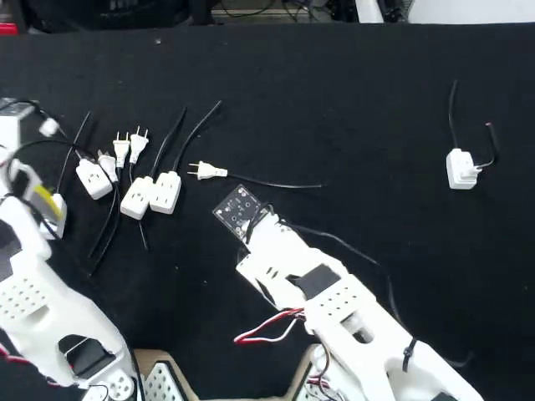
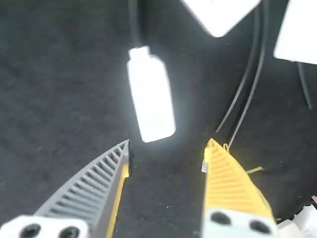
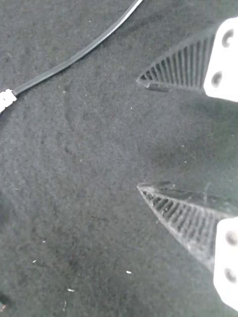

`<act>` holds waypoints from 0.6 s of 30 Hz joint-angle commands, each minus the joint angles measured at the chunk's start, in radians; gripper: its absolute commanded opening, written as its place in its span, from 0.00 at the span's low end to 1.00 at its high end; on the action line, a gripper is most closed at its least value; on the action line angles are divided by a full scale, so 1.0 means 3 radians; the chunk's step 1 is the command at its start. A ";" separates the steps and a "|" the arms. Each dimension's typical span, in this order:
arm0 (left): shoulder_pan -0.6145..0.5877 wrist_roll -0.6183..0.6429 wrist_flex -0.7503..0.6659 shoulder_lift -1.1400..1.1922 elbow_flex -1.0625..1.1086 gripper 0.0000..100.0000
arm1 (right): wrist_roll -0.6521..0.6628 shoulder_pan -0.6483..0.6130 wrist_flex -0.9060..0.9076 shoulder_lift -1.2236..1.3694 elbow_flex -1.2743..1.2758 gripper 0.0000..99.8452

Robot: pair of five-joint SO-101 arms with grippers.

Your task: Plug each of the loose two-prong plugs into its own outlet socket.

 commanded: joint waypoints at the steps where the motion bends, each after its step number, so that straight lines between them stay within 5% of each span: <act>1: 0.0069 -0.0005 -0.0425 -0.0179 0.0228 0.25 | 0.0005 -0.0036 -0.0082 -0.0084 -0.0018 0.28; 10: -0.0335 -0.0026 -0.1284 -0.0184 0.0545 0.25 | 0.0005 -0.0036 -0.0077 -0.0084 -0.0018 0.28; 18: -0.0534 -0.0026 -0.1202 -0.0194 0.0217 0.25 | 0.0005 -0.0036 -0.0082 -0.0084 -0.0018 0.28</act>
